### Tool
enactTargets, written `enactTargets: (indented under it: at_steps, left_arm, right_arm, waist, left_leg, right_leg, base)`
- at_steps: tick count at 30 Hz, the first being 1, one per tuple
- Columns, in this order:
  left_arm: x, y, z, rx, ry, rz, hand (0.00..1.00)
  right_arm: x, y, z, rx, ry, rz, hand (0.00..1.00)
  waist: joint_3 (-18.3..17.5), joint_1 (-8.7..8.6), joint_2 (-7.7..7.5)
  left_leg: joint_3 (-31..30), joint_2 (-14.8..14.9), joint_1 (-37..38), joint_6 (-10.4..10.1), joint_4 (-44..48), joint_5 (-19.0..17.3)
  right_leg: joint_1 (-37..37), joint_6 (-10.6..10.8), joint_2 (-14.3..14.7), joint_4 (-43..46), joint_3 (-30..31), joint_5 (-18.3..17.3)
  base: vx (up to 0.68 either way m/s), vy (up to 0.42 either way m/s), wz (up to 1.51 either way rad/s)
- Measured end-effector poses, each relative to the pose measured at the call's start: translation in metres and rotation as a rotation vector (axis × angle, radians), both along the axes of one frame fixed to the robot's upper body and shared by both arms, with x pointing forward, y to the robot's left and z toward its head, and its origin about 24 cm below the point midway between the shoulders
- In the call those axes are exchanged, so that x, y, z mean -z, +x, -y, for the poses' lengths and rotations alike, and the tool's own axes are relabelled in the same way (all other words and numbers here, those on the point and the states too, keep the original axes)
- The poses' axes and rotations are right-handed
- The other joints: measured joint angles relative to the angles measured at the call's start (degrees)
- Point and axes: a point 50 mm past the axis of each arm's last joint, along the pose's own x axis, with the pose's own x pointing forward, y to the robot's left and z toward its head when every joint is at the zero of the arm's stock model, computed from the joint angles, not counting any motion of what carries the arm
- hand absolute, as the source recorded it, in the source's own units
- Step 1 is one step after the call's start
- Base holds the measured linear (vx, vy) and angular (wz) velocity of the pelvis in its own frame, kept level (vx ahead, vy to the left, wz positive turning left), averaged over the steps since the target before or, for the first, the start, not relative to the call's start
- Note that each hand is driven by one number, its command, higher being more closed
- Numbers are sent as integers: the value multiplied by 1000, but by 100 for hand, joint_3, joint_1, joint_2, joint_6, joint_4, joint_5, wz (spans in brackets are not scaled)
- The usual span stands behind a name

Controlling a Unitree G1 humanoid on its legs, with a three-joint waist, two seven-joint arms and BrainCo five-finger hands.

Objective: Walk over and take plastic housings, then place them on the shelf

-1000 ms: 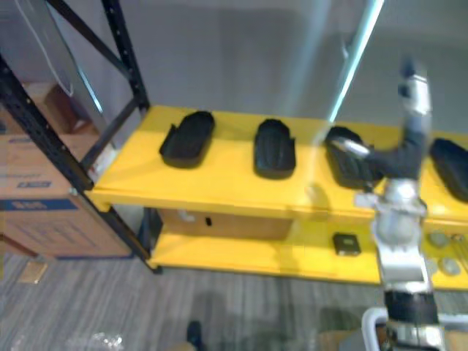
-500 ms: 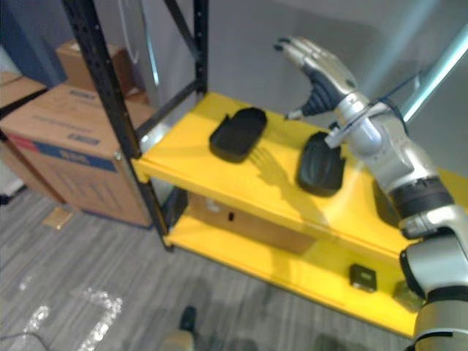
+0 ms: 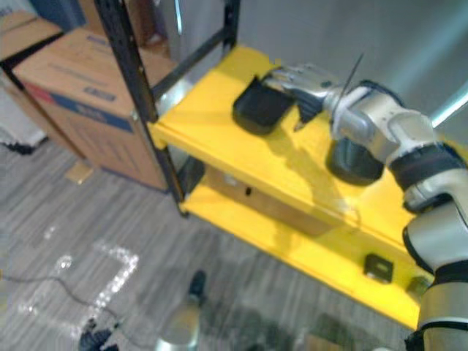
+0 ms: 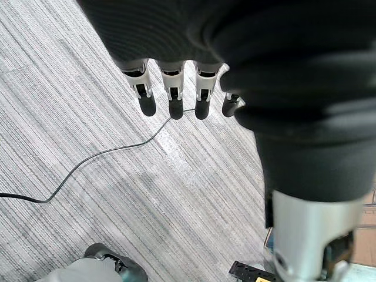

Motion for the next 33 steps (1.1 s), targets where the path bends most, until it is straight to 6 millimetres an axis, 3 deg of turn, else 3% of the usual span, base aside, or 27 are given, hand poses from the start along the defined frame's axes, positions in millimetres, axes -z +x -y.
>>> enactTargets:
  at_steps: [3, 7, 9, 13, 24, 33]
  left_arm:
    - [-4, 8, 0, 59, 2, 21, 0]
    - [-10, 18, 0, 88, 11, 58, 0]
    - [-11, 25, 5, 124, 5, 75, 0]
    - [-11, 29, 9, 127, -18, 93, 0]
    - [-16, 37, 11, 155, -48, 155, 0]
    - [-16, 37, 12, 174, -59, 157, 0]
  right_arm:
    - [-21, 1, 2, 47, -10, 36, 0]
    - [-21, 2, 2, 73, -48, 28, 0]
    - [-29, 1, -1, 76, -66, 47, 0]
    - [-39, 0, 1, 100, -79, 74, 0]
    - [-45, -7, 17, 147, -172, 57, 0]
    - [-40, -17, -6, 50, -307, 19, 0]
  waist:
    - [316, 39, 46]
    - [420, 109, 122]
    - [500, 119, 236]
    - [541, 119, 300]
    - [621, 88, 431]
    - [626, 6, 439]
  left_leg:
    - [-8, -16, -63, 10, 4, 25]
    - [-17, -32, -156, 11, 6, 31]
    - [-14, -27, -196, 8, 6, 33]
    - [-5, 2, -303, -3, 5, 38]
    - [37, 33, -308, -5, 7, 39]
    - [137, 64, -290, -9, 5, 38]
  right_leg:
    - [-177, -2, -91, 278, 13, -137]
    - [-306, 16, -134, 385, 28, -198]
    - [-416, 1, -163, 512, 38, -262]
    - [-607, -19, -178, 628, 61, -354]
    - [-724, -36, -211, 851, 118, -470]
    - [-814, -60, -215, 904, 225, -488]
  base:
    - [0, 0, 0]
    - [0, 0, 0]
    - [0, 0, 0]
    - [-34, -31, -3]
    - [-1, -25, -2]
    - [-38, -6, -6]
